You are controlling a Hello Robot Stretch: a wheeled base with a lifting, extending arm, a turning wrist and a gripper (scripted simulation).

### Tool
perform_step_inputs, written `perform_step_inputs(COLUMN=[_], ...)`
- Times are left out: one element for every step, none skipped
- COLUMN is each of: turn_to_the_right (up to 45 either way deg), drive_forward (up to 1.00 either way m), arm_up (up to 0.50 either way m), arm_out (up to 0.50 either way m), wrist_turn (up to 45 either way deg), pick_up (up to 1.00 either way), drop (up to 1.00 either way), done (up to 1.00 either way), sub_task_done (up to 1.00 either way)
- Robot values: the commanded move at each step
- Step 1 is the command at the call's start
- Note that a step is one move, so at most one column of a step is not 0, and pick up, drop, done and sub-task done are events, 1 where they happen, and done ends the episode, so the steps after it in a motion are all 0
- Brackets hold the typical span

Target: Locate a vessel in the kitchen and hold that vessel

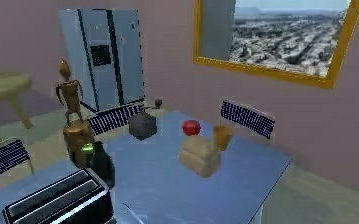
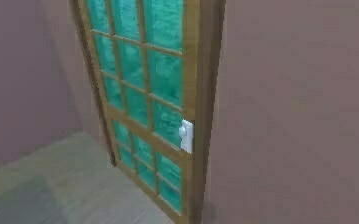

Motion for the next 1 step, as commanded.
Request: perform_step_inputs(turn_to_the_right=[-45.0], drive_forward=[0.0], arm_up=[0.0], arm_out=[0.0], wrist_turn=[0.0], pick_up=[0.0], drop=[0.0], done=[0.0], sub_task_done=[0.0])
